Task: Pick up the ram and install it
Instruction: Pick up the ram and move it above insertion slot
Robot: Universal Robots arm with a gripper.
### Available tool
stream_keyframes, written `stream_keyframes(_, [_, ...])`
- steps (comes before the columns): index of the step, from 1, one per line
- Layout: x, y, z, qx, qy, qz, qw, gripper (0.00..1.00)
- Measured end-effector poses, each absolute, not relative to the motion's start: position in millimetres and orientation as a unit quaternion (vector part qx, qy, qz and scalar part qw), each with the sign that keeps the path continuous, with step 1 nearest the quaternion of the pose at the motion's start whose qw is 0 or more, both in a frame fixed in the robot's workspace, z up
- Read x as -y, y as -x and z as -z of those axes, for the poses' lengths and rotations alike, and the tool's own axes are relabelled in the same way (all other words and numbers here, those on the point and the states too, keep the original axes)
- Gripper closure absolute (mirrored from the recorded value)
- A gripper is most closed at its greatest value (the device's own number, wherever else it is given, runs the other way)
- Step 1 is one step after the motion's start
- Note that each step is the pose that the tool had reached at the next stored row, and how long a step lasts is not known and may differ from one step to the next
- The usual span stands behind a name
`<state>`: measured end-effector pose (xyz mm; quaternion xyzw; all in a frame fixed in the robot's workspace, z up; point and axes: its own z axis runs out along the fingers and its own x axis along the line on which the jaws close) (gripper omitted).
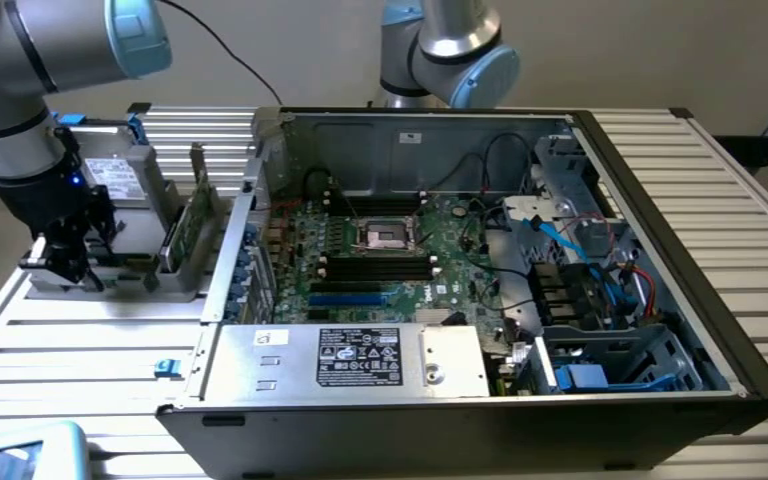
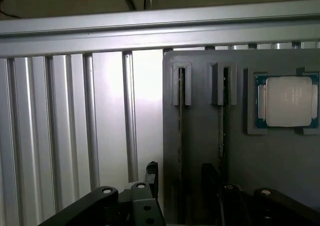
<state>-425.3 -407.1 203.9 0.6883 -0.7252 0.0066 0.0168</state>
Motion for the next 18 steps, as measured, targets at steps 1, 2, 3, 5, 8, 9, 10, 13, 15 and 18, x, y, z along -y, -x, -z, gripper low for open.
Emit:
stream_keyframes(1, [407.1, 425.3, -203.3, 0.725, -0.688, -0.007, 0.017, 0.52])
stream_keyframes(2, [407.0, 425.3, -202.8, 0.725, -0.688, -0.007, 0.017, 0.52])
stream_keyframes(3, [407.0, 425.3, -202.5, 0.725, -0.688, -0.007, 0.017, 0.52])
stream_keyframes(5, [406.9, 425.3, -201.8, 0.725, -0.688, -0.007, 0.017, 0.52])
stream_keyframes(8, [406.7, 425.3, -200.7, 0.725, -0.688, -0.007, 0.017, 0.52])
stream_keyframes(9, [406.6, 425.3, -200.5, 0.725, -0.688, -0.007, 0.017, 0.54])
stream_keyframes(10, [406.6, 425.3, -200.2, 0.725, -0.688, -0.007, 0.017, 0.60])
stream_keyframes(13, [406.5, 425.3, -199.5, 0.725, -0.688, -0.007, 0.017, 0.72])
stream_keyframes(15, [406.4, 425.3, -199.1, 0.725, -0.688, -0.007, 0.017, 0.78])
stream_keyframes(18, [406.4, 425.4, -199.0, 0.725, -0.688, -0.007, 0.017, 0.87])
